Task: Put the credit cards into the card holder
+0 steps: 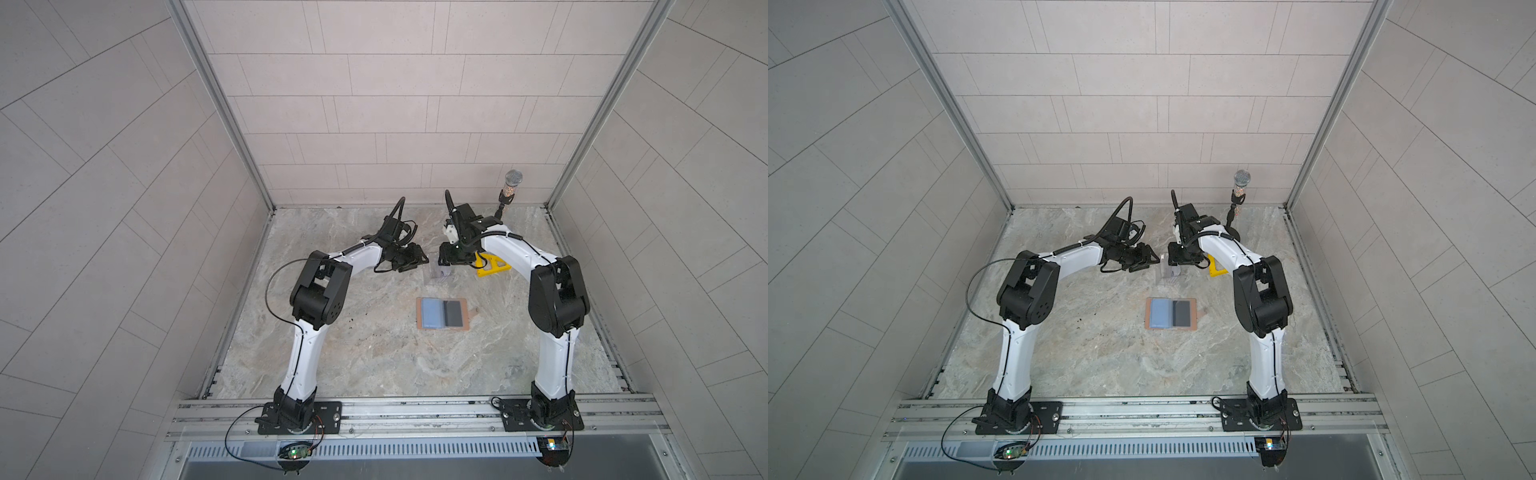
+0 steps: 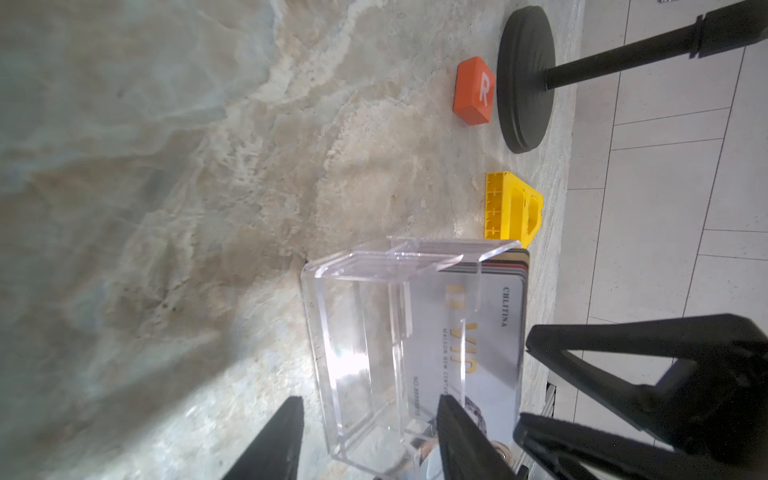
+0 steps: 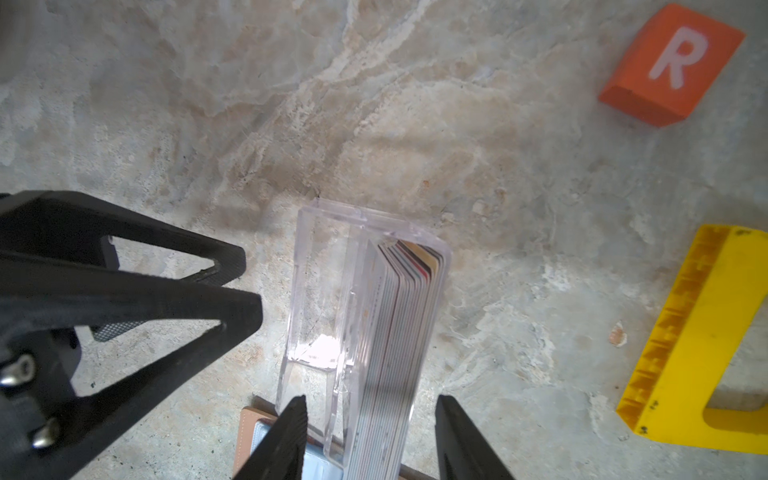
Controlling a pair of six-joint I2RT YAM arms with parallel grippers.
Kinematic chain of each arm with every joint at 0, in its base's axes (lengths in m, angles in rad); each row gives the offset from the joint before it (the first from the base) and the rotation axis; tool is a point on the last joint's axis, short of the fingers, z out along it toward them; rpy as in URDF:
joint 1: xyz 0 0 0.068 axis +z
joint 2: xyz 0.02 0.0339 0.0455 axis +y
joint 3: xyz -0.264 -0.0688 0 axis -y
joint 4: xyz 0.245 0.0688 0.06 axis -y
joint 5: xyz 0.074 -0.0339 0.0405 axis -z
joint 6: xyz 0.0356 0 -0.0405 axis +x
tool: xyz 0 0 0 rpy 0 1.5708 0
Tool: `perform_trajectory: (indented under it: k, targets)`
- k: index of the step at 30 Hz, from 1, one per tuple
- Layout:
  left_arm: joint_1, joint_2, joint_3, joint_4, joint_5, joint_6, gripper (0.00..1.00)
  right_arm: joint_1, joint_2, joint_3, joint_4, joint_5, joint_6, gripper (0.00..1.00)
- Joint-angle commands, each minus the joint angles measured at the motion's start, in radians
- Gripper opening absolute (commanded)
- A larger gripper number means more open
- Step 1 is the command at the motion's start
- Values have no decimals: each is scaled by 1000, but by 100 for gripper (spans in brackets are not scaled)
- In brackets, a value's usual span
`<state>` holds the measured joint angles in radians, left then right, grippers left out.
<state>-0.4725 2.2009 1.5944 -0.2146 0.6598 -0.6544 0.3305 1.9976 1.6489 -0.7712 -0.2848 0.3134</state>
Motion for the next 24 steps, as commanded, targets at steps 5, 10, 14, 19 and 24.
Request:
perform_trajectory:
  k: [5,10,14,19,24]
  targets:
    - [-21,47,61,-8,14,-14,58,7,23,34,-55,53,-8,51]
    - [-26,77,89,-14,16,-19,58,7,40,51,-62,61,-9,51]
    - [-26,94,98,-15,14,-25,58,7,57,66,-66,64,-9,50]
    - [-26,112,106,-28,3,-24,55,8,81,81,-69,61,-8,50]
    - [-26,120,101,-32,-6,-25,53,12,90,89,-73,86,-5,49]
